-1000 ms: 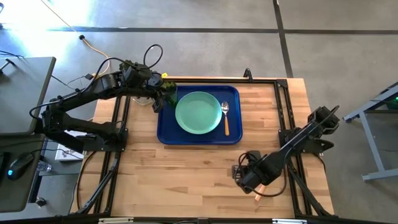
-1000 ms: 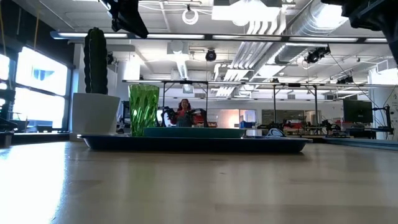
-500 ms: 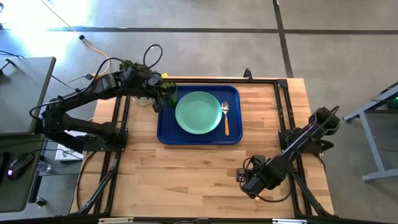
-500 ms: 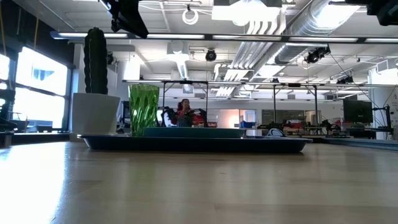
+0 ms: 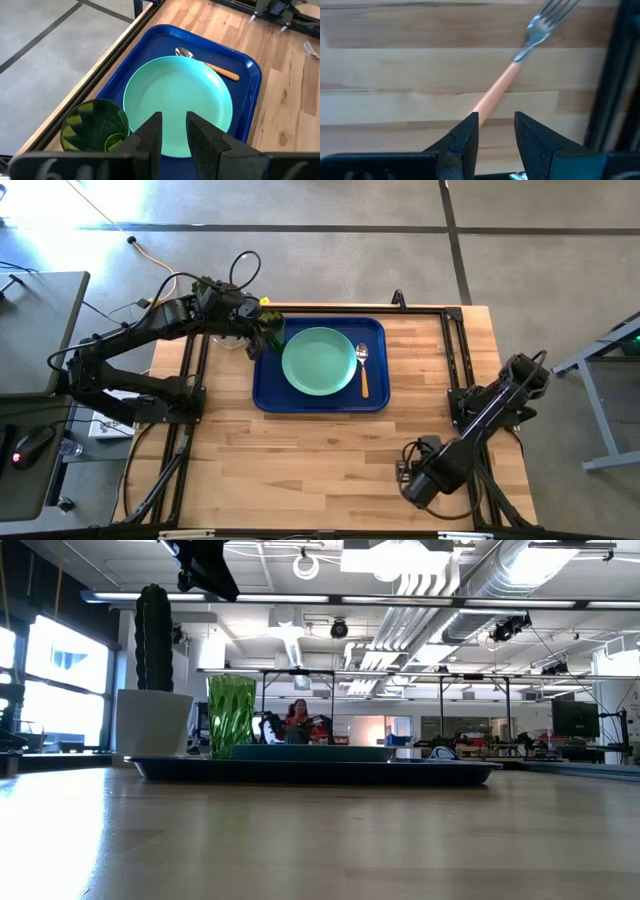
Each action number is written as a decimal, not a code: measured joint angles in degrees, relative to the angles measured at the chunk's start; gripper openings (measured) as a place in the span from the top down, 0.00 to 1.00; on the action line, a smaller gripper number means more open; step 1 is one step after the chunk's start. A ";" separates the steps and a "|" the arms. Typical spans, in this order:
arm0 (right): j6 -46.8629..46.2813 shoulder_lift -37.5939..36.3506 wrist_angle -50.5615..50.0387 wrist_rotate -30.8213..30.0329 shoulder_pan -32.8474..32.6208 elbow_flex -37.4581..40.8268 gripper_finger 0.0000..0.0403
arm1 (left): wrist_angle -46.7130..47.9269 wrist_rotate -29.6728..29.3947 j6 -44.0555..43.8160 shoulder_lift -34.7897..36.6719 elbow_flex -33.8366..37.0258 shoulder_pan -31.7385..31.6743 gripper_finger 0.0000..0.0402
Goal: Pick and place plate/cup/fork/spoon on tray
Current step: Put the light brown fork to the right of the yellow spoon on the blue tray
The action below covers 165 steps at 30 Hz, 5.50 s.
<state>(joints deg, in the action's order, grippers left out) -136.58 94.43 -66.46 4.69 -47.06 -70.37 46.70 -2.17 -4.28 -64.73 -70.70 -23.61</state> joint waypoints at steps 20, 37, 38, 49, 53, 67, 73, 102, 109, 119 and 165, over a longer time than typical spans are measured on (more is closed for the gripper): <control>-2.36 6.48 -0.25 5.02 0.04 0.00 0.71 | -0.07 0.00 -6.27 0.00 -0.02 0.01 0.81; -2.45 12.60 0.89 6.66 0.19 0.00 0.71 | -0.35 0.00 -7.70 0.00 -0.02 0.01 0.81; -2.48 12.80 0.85 7.07 0.19 0.00 0.71 | -0.33 0.00 -7.71 0.00 -0.02 0.01 0.81; -2.59 15.09 3.78 7.36 1.02 0.00 0.71 | -0.33 0.00 -7.73 0.00 -0.02 0.00 0.81; -2.59 15.09 3.45 7.34 1.36 0.00 0.71 | -0.31 0.00 -7.73 0.00 -0.02 0.01 0.81; -2.90 17.27 8.26 9.13 1.33 -0.04 0.71 | -0.31 0.00 -7.67 0.00 -0.02 0.01 0.81; -2.67 17.33 8.20 9.27 1.44 -0.04 0.71 | -0.68 0.00 -7.67 0.00 -0.02 0.01 0.81; -0.84 19.50 9.97 13.12 0.54 -0.27 0.90 | -1.60 0.00 -7.73 0.00 -0.02 0.01 0.81; -0.73 19.88 6.48 11.73 0.34 -2.94 0.90 | -1.64 0.00 -7.69 0.00 -0.02 0.01 0.81; -0.86 19.81 6.46 9.88 0.41 -3.29 0.90 | -3.45 0.02 -7.64 -0.57 -0.07 0.01 0.81; 3.21 18.28 3.36 -8.57 5.85 -9.96 0.92 | -3.63 0.02 -7.51 -0.63 -0.04 0.01 0.81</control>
<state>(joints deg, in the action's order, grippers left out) -133.37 112.71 -63.10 -3.88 -41.21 -80.33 43.06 -2.15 -11.79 -65.36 -70.74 -23.59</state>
